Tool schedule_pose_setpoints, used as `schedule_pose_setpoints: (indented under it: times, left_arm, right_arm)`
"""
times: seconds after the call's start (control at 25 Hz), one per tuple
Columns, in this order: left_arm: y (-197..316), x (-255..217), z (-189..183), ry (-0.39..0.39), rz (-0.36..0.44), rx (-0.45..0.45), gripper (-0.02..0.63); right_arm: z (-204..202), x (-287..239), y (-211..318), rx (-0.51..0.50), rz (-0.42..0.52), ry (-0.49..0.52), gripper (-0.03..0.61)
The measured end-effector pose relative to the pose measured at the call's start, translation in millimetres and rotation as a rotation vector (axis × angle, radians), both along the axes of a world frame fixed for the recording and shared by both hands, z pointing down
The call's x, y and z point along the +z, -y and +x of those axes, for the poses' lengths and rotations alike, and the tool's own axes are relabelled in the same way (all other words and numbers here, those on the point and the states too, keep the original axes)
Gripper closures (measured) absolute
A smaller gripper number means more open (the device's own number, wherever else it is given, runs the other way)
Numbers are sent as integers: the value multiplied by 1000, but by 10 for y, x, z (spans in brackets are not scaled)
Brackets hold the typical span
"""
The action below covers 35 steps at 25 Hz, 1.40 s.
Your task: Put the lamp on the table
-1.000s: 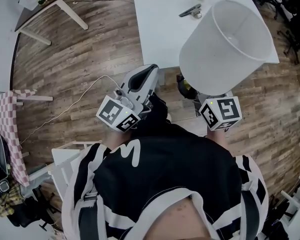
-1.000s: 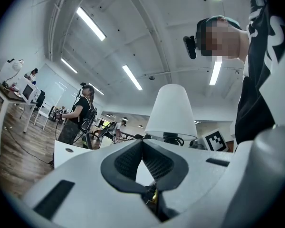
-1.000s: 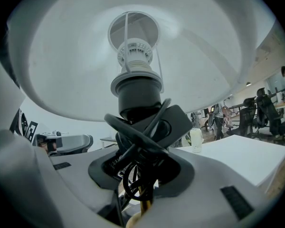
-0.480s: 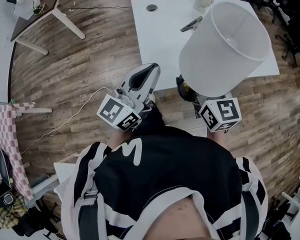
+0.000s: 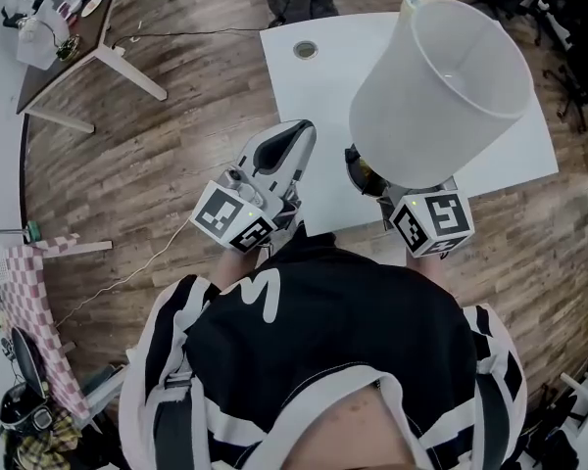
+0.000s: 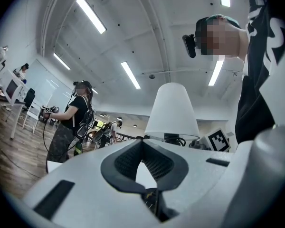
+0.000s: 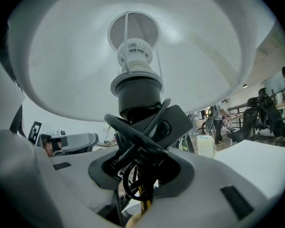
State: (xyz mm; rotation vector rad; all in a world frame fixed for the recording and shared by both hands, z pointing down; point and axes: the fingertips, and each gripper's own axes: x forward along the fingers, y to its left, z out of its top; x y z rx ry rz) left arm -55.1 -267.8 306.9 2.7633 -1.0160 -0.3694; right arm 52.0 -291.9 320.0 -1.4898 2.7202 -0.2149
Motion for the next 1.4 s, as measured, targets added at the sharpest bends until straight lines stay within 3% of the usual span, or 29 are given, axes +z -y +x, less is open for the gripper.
schedule_pose_setpoints:
  times: [0.64, 1.4]
  left_arm:
    - [861, 159, -225, 11, -40, 86, 606]
    - [1041, 270, -284, -6, -81, -12, 606]
  right_arm:
    - [-249, 83, 806, 68, -15, 17, 430]
    - [-334, 204, 1231, -21, -4, -21, 430]
